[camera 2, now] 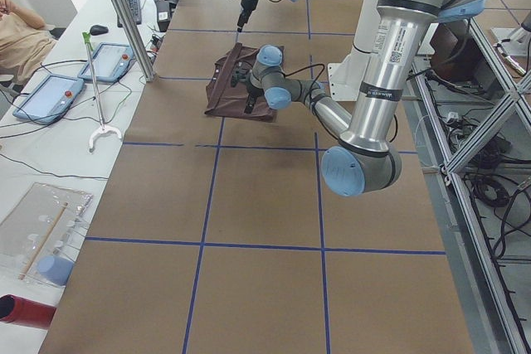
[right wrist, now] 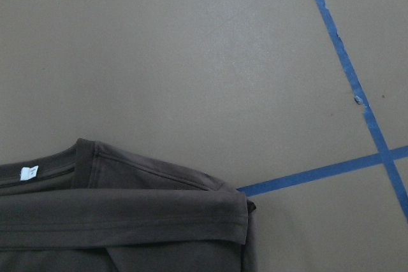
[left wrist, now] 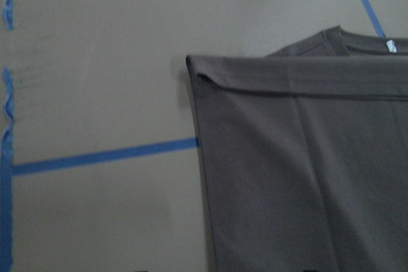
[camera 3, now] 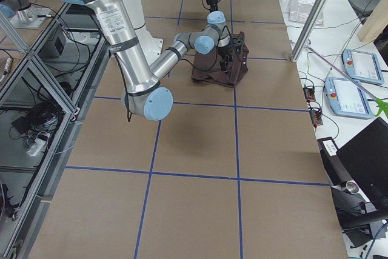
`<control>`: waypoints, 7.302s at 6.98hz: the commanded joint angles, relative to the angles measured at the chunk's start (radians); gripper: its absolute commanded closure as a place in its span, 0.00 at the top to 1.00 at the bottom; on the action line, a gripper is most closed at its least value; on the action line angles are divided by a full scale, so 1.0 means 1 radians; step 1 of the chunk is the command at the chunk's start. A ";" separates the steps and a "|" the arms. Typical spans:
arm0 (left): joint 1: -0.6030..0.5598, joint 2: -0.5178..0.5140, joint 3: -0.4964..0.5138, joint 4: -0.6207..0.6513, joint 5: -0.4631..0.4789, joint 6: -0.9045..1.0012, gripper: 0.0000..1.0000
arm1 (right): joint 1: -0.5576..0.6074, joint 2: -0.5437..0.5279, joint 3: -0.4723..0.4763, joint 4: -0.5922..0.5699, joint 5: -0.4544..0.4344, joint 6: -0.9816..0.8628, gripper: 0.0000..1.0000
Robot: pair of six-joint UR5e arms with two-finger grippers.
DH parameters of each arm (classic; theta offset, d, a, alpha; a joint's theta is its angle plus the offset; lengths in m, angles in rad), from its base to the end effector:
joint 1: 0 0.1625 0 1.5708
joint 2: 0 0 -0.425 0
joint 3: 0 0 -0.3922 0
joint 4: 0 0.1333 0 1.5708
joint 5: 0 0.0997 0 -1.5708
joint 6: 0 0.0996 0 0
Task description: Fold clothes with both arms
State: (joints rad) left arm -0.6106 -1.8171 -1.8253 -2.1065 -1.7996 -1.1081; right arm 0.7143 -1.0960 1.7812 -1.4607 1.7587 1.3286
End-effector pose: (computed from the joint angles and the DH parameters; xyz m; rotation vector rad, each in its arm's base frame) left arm 0.4133 -0.4244 0.3500 0.3486 0.9924 -0.0154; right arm -0.4066 -0.5044 0.2896 0.2082 -0.7905 0.3710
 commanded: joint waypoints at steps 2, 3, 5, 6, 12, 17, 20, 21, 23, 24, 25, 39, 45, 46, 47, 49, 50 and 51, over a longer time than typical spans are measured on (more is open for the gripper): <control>0.115 0.053 0.020 -0.081 0.061 -0.138 0.61 | 0.001 -0.001 -0.002 -0.001 0.001 0.000 1.00; 0.135 0.050 0.020 -0.081 0.065 -0.160 0.60 | 0.002 -0.001 -0.002 -0.001 0.001 0.000 1.00; 0.158 0.044 0.020 -0.081 0.074 -0.205 0.54 | 0.002 -0.008 -0.002 -0.001 0.001 0.000 1.00; 0.161 0.044 0.020 -0.081 0.088 -0.206 0.52 | 0.004 -0.009 -0.002 -0.001 0.001 0.000 1.00; 0.180 0.042 0.023 -0.075 0.118 -0.219 0.41 | 0.002 -0.013 -0.002 -0.001 0.001 0.000 1.00; 0.175 0.042 0.024 -0.070 0.118 -0.208 0.00 | 0.002 -0.013 -0.002 -0.001 0.002 -0.002 1.00; 0.016 0.041 0.064 -0.066 0.114 0.004 0.00 | 0.002 -0.013 -0.002 -0.001 0.002 0.000 1.00; -0.067 0.003 0.143 -0.067 0.114 0.108 0.00 | 0.002 -0.013 0.000 -0.001 0.001 0.000 1.00; -0.193 -0.216 0.422 -0.081 0.114 0.177 0.00 | 0.001 -0.010 0.004 -0.001 -0.001 0.001 1.00; -0.218 -0.343 0.572 -0.086 0.124 0.177 0.00 | 0.001 -0.012 0.023 -0.003 -0.001 0.007 1.00; -0.222 -0.432 0.719 -0.149 0.207 0.175 0.00 | -0.001 -0.012 0.049 -0.016 -0.002 0.015 1.00; -0.253 -0.318 0.512 -0.244 -0.024 0.269 1.00 | -0.144 0.334 -0.467 0.142 -0.133 0.228 0.62; -0.252 -0.317 0.517 -0.250 -0.021 0.274 1.00 | -0.173 0.327 -0.483 0.141 -0.134 0.231 0.54; -0.252 -0.317 0.517 -0.250 -0.021 0.274 1.00 | -0.173 0.329 -0.485 0.141 -0.134 0.231 0.48; -0.252 -0.315 0.518 -0.250 -0.021 0.274 1.00 | -0.174 0.329 -0.485 0.141 -0.134 0.233 0.38; -0.249 -0.309 0.520 -0.251 -0.020 0.275 1.00 | -0.174 0.332 -0.487 0.141 -0.145 0.236 0.00; -0.248 -0.306 0.518 -0.251 -0.020 0.275 1.00 | -0.176 0.334 -0.485 0.141 -0.148 0.239 0.00; -0.248 -0.307 0.518 -0.251 -0.020 0.272 1.00 | -0.176 0.337 -0.484 0.141 -0.148 0.242 0.00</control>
State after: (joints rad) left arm -0.8595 -2.1250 -1.3064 -2.3575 -1.8194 -0.8337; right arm 0.5390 -0.7621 1.2962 -1.3192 1.6129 1.5673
